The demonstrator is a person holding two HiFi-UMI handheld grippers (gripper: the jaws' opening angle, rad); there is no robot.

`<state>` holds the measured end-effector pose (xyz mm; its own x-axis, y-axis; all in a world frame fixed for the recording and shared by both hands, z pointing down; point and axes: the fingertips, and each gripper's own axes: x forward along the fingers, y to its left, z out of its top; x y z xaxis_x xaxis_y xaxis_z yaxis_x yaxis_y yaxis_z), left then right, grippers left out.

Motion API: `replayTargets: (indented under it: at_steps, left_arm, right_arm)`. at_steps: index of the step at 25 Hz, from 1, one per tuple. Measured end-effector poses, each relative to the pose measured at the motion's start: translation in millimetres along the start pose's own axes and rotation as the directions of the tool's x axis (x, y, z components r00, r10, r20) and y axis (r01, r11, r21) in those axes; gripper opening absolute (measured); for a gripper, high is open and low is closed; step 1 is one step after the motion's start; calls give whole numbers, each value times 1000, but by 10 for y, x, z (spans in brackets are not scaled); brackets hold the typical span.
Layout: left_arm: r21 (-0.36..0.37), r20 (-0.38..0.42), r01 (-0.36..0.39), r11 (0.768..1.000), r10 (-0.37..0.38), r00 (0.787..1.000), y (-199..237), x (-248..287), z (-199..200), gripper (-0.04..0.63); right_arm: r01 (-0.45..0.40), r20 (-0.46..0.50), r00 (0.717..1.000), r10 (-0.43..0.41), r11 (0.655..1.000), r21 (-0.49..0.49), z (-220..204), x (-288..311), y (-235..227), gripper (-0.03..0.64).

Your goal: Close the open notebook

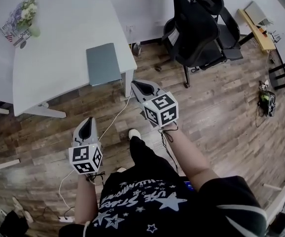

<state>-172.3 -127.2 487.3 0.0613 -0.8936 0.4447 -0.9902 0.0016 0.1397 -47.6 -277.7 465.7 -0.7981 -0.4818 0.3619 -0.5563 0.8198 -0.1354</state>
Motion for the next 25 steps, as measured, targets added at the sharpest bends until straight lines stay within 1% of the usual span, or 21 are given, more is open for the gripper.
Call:
replayTargets:
  at_steps: [4,9,12,18,25]
  left_arm:
    - [14,11,29,999,-29,1000,8,-440,-187,20]
    - [18,33,34,999,-34,999,51,-972,-381,19]
    - [23,48,43,999,-44,998,27,-1232,-473,20]
    - [26,67,62,998,-64,996,-43,-1696,-655,19]
    - [16,56,82,997,-83,995,-97,-2130,-974,20]
  right_arm:
    - [34,13,999,-34,999,-18,-57,-280,426,2]
    - [38,20,999,-37,997,-64,-112,-604,950,2]
    - [53,29,998,-51,995,-81,-130,-818,1152,2]
    - [72,45,997,-69,994,-80,-207,-1182,1552,2]
    - [77,36,997,-74,995,-68,-447,-1477,1999,2]
